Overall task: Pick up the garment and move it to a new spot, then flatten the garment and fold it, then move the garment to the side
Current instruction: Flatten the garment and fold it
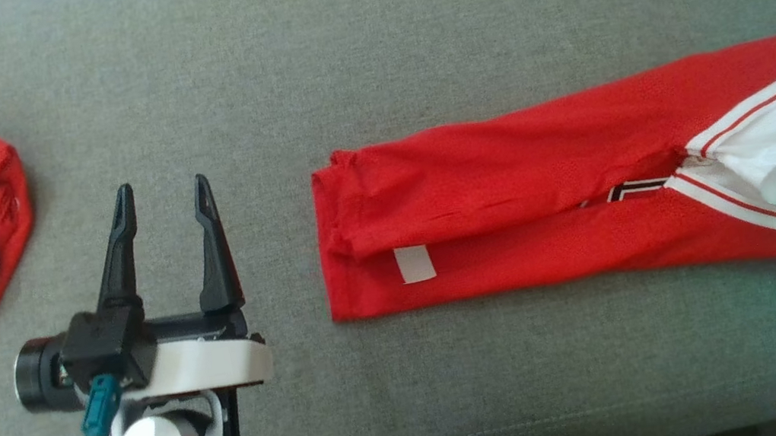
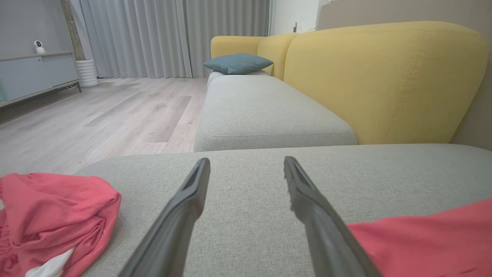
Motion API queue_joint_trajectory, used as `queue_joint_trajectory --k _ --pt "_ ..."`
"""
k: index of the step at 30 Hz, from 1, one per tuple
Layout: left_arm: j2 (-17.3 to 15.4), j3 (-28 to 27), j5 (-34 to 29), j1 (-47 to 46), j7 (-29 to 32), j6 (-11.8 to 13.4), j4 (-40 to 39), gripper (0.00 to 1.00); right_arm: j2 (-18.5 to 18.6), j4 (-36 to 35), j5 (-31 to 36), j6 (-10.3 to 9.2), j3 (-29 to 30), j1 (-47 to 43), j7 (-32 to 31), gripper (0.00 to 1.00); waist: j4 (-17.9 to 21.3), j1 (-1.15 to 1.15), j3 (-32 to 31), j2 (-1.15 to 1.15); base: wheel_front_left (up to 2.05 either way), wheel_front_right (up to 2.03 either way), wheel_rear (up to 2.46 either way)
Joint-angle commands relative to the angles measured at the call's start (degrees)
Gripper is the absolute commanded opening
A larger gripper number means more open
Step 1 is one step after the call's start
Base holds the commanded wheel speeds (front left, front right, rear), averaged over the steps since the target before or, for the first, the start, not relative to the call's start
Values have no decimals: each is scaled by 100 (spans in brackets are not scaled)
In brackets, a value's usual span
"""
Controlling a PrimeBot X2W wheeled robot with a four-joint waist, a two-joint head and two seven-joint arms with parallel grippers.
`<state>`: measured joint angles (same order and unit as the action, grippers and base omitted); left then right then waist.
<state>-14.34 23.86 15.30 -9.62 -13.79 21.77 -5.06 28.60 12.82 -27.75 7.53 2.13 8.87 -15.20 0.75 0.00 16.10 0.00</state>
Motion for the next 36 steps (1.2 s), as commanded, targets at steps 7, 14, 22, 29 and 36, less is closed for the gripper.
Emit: queue_joint_trajectory --k 7,14,22,29,36 --pt "-102 -155 77 -11 -54 18 -126 100 292 -1173 222 -4 -652 212 -246 0 -14 0 -294 0 0 0 0" --pt "-86 -85 117 18 -43 -12 -127 100 -279 -2060 184 -4 -2219 839 -724 0 -83 0 -428 0 0 0 0" --pt "-23 34 131 -59 -45 -74 -87 100 -1642 -1081 -279 -4 -3136 1414 -563 0 -308 0 -376 0 0 0 0" --pt "82 151 130 -170 -57 -118 1 100 -2356 141 -580 -4 -3477 1789 -77 27 -544 0 -241 0 0 0 0" --pt "95 134 115 -190 -74 -82 48 100 -2444 226 -727 -4 -3687 1964 860 100 -524 0 -169 0 0 0 0"
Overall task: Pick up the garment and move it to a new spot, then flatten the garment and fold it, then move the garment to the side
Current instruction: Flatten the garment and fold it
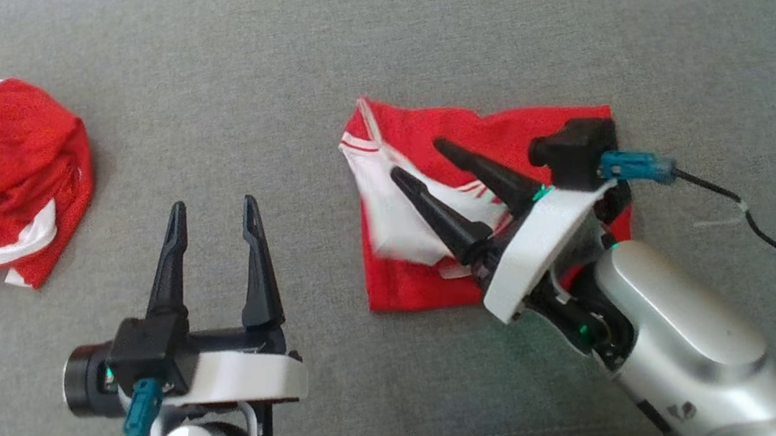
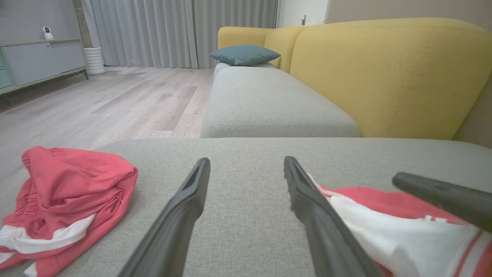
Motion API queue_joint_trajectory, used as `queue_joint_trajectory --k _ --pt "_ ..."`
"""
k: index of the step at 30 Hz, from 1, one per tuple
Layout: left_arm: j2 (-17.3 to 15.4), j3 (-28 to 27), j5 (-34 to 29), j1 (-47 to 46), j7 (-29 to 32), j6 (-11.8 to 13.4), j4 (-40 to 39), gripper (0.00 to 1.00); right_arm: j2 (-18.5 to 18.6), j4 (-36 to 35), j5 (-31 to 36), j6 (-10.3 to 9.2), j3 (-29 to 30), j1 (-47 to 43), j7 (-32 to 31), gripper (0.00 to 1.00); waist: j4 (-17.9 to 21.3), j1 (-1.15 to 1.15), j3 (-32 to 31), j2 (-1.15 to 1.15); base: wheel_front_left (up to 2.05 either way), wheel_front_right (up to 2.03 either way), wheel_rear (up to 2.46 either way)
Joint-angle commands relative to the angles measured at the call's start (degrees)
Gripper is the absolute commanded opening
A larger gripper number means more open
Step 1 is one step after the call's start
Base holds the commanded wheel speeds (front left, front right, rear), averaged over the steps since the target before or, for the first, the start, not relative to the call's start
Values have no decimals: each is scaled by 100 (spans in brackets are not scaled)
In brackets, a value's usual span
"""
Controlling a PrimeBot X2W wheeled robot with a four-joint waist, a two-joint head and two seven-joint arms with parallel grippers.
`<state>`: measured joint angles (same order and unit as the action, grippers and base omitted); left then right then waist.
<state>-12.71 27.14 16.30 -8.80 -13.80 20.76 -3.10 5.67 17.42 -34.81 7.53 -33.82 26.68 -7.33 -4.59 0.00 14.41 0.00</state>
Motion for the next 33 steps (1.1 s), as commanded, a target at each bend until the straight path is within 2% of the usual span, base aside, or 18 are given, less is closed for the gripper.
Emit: queue_joint_trajectory --k 1,4,7,11,16,23,33 --pt "-72 -198 11 -269 -75 25 -145 100 -110 -363 -10 -4 -127 187 263 100 26 0 2 0 0 0 0" --pt "-98 -221 6 -270 -80 35 -139 100 104 -798 90 -4 -96 148 796 100 100 0 -1 0 0 0 0" --pt "-131 -238 -8 -262 -82 55 -138 100 356 -1262 309 -4 211 -10 1177 100 199 0 -17 0 0 0 0" --pt "-175 -238 -37 -241 -62 89 -141 100 647 -1712 815 -4 1017 -457 1403 100 333 0 -54 0 0 0 0" --pt "-252 -230 -77 -224 -13 118 -146 100 844 -2053 1273 -4 2089 -1237 1329 100 466 0 -107 0 0 0 0" --pt "-423 -297 -93 -32 3 187 -79 100 730 -2384 1630 -4 3031 -2226 1043 100 647 0 -392 0 0 0 0" --pt "-674 -363 -9 506 34 247 3 100 455 -2737 1873 -4 3223 -2980 632 100 705 0 -919 0 0 0 0"
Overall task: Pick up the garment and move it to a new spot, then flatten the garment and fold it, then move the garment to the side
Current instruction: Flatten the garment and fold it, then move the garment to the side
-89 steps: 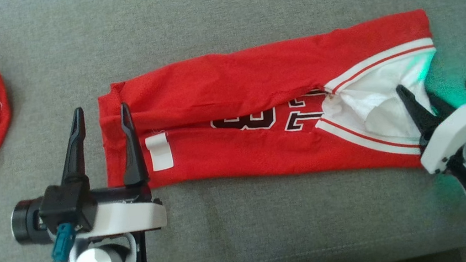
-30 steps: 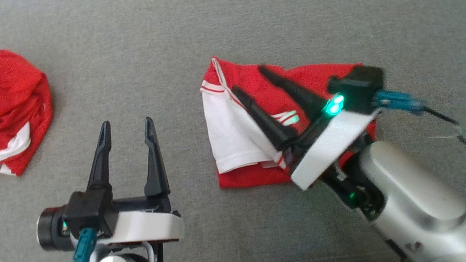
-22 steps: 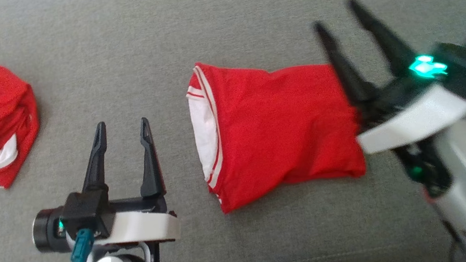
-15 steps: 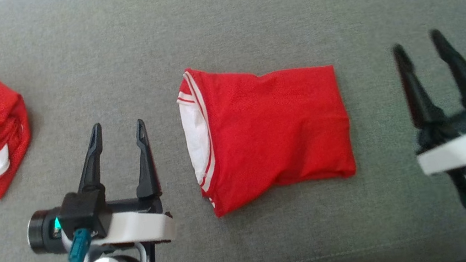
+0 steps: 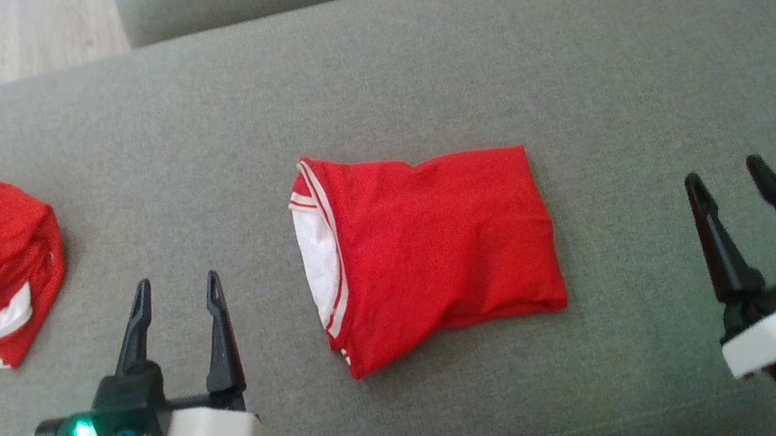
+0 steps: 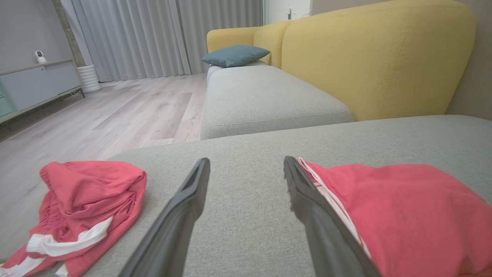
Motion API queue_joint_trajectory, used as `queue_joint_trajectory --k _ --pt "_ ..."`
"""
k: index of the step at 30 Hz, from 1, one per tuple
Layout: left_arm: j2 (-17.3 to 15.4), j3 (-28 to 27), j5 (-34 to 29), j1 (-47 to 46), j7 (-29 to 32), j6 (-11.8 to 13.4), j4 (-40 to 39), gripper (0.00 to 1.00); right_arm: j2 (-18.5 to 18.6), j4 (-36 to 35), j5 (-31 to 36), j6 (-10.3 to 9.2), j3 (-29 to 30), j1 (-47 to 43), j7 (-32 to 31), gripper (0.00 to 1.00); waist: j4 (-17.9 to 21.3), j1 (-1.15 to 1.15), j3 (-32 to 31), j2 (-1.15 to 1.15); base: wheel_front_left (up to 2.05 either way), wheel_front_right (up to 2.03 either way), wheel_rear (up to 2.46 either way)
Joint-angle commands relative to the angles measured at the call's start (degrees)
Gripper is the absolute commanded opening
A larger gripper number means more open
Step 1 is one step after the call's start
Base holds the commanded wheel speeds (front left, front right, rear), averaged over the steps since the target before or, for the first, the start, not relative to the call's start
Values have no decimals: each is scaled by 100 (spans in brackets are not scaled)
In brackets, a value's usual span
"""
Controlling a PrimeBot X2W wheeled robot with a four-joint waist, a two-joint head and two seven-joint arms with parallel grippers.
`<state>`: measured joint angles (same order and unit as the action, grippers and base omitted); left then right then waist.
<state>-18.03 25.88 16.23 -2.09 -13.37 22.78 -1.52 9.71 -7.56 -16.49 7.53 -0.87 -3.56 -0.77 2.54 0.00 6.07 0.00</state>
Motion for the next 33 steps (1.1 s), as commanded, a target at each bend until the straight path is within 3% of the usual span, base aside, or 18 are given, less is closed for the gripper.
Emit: queue_joint_trajectory --k 1,33 --pt "-150 -234 2 -125 -9 53 -156 100 24 -260 56 -4 -61 -14 -56 100 -17 0 -128 0 0 0 0" --pt "-278 -313 127 226 -91 145 7 100 -183 -569 193 -4 99 -536 -370 100 -166 0 -416 0 0 0 0"
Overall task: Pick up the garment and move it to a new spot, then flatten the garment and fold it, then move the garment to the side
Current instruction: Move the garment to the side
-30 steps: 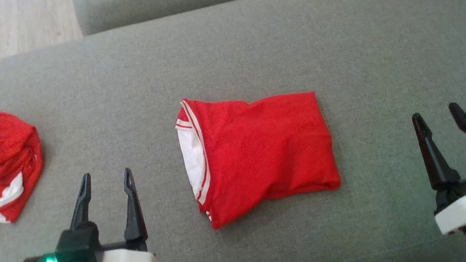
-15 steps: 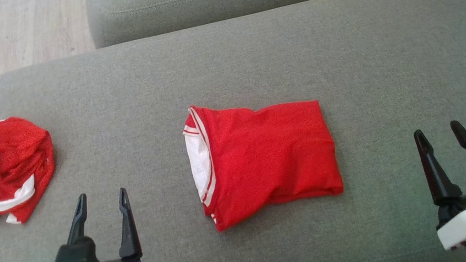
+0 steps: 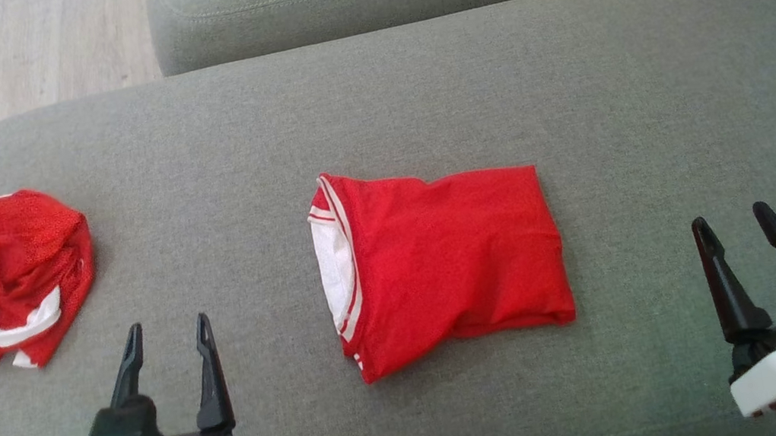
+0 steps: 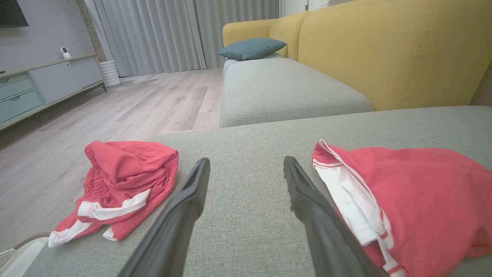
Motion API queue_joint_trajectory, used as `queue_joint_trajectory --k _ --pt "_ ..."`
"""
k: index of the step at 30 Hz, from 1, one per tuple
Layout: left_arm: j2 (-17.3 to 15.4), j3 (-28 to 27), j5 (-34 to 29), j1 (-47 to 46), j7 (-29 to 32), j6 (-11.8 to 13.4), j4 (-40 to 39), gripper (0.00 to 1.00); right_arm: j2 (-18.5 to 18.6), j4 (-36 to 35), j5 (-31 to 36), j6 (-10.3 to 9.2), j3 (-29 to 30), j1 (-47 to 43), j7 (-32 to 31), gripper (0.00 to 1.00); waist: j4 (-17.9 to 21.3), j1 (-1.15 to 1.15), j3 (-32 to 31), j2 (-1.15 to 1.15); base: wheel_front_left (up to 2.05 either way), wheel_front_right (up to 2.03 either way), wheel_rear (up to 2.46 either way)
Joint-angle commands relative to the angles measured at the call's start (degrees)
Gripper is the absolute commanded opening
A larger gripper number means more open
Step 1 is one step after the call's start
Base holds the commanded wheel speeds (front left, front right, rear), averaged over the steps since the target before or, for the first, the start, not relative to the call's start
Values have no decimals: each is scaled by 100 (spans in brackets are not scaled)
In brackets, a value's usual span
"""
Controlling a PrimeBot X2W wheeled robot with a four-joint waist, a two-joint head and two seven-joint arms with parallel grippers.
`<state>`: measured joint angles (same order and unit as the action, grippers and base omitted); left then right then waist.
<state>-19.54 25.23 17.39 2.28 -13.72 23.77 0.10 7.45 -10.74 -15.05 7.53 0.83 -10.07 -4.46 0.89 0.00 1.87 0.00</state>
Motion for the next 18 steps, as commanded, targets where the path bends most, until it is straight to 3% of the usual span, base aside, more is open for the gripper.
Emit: queue_joint_trajectory --k 1,11,18 --pt "-127 -249 12 -210 -56 46 -156 100 42 -252 49 -4 -71 115 -2 100 -1 0 5 0 0 0 0" --pt "-107 -256 4 -290 -84 36 -142 100 56 -213 36 -4 -35 133 -57 100 -54 0 22 0 0 0 0" --pt "-16 -194 -103 -508 -107 -3 -169 100 192 114 -90 -4 -38 242 -188 100 -294 0 198 0 0 0 0"
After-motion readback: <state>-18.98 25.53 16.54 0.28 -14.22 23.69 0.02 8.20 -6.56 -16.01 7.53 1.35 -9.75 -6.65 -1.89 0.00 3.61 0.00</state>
